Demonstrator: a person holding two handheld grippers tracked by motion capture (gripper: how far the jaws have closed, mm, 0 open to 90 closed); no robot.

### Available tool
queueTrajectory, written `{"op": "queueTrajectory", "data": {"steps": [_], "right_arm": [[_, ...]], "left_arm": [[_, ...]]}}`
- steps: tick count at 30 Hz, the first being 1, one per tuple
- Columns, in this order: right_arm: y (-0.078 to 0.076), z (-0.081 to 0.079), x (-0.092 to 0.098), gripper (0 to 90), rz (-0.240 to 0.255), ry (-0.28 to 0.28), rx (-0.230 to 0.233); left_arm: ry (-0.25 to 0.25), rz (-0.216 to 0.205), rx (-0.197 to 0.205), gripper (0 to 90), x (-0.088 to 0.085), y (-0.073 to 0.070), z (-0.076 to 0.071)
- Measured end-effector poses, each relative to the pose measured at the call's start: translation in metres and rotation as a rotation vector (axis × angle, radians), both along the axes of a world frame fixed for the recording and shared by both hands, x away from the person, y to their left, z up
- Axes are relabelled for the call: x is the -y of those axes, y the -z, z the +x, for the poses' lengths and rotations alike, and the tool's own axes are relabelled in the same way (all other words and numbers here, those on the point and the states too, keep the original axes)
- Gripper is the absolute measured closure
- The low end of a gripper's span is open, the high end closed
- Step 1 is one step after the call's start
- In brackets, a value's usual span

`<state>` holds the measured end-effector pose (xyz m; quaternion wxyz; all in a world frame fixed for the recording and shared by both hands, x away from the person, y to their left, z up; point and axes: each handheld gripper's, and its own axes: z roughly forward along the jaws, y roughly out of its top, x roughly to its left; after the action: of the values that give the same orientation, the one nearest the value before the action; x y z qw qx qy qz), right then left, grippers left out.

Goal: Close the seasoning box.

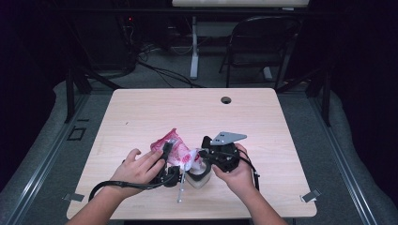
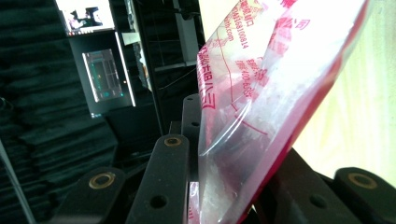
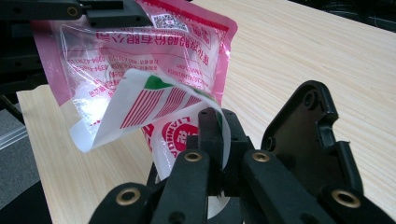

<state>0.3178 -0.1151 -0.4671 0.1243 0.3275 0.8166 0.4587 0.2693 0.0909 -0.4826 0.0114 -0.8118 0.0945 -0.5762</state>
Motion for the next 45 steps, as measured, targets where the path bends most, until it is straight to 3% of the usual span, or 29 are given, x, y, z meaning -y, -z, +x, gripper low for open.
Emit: {"op": "queueTrajectory", "data": {"steps": [12,16,29,32,36,45], "right_arm": [[0.001,-0.002,-0.003,90.0,-0.007,-0.006,0.002],[0.001,-0.002,-0.003,90.0,-0.008,-0.008,0.003],[0.002,-0.003,-0.006,90.0,-0.007,-0.015,0.002],[0.003,-0.003,-0.007,90.0,-0.012,-0.019,0.003],[0.002,-0.004,-0.009,90.0,-0.009,-0.022,0.004],[0.001,-0.006,-0.009,90.0,-0.004,-0.027,0.007]], "left_arm": [[-0.058,-0.155,-0.019,80.2,-0.013,0.005,0.001],[-0.075,-0.224,-0.025,80.0,-0.017,0.006,0.002],[-0.125,-0.361,-0.070,79.7,-0.027,0.016,0.002],[-0.129,-0.364,-0.077,79.7,-0.030,0.019,0.002],[-0.138,-0.409,-0.098,79.4,-0.033,0.022,0.002],[-0.164,-0.447,-0.139,81.4,-0.037,0.027,0.002]]}}
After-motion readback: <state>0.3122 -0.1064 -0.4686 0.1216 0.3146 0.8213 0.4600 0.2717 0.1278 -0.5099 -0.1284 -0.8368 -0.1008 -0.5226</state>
